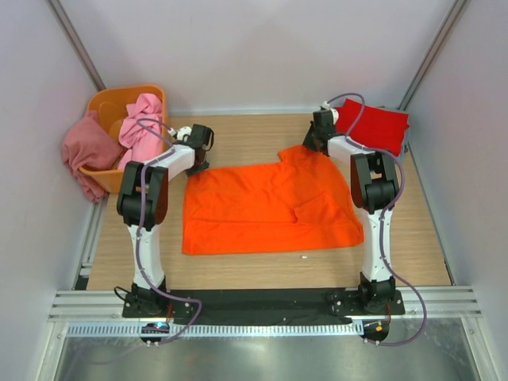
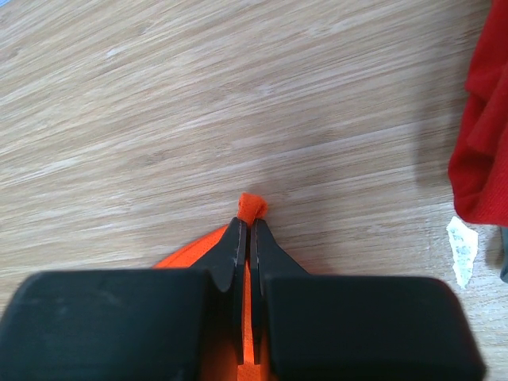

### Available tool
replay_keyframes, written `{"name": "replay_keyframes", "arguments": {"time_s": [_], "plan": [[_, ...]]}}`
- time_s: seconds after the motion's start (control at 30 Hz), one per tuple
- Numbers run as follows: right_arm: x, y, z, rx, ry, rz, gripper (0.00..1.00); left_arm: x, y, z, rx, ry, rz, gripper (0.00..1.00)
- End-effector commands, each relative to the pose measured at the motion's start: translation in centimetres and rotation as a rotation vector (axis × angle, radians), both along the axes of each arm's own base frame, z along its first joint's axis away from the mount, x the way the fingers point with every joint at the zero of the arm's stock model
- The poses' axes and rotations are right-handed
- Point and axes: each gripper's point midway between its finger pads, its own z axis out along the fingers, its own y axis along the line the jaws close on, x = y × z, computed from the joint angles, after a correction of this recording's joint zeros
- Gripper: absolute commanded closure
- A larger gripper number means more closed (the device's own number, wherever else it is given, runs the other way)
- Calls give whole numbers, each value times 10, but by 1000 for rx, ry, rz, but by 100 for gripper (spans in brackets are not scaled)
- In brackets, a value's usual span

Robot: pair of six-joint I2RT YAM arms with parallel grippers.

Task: Fold and stack the t-shirts
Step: Fold the tshirt

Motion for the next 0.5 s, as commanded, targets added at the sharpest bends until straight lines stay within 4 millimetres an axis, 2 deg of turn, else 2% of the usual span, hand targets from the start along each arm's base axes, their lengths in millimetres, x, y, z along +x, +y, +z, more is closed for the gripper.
{"name": "replay_keyframes", "arguments": {"time_s": [0.0, 0.03, 0.1, 0.13, 0.2, 0.23, 0.27, 0.4, 0.47], "plan": [[-3, 0, -13, -9, 36, 17, 99, 2, -3, -15, -19, 15, 11, 68], [-4, 0, -13, -7, 36, 20, 99, 2, -4, -14, -23, 16, 9, 73], [-2, 4, -6, 3, 22, 42, 99, 1, -3, -14, -22, 20, 5, 75], [-1, 4, -2, 3, 16, 46, 99, 0, -4, -12, -27, 19, 1, 82], [-1, 5, 6, 3, 2, 50, 99, -1, -5, -10, -28, 30, -8, 88], [0, 5, 19, 0, -20, 52, 99, -1, -6, -8, -32, 31, -14, 97], [-1, 2, 24, -4, -24, 47, 99, -1, -6, -6, -33, 32, -16, 100], [-7, 4, 47, 7, -41, 57, 99, -3, -10, 3, -34, 65, -50, 100], [-10, 3, 65, 9, -59, 61, 99, -5, -9, 6, -22, 75, -53, 100]]}}
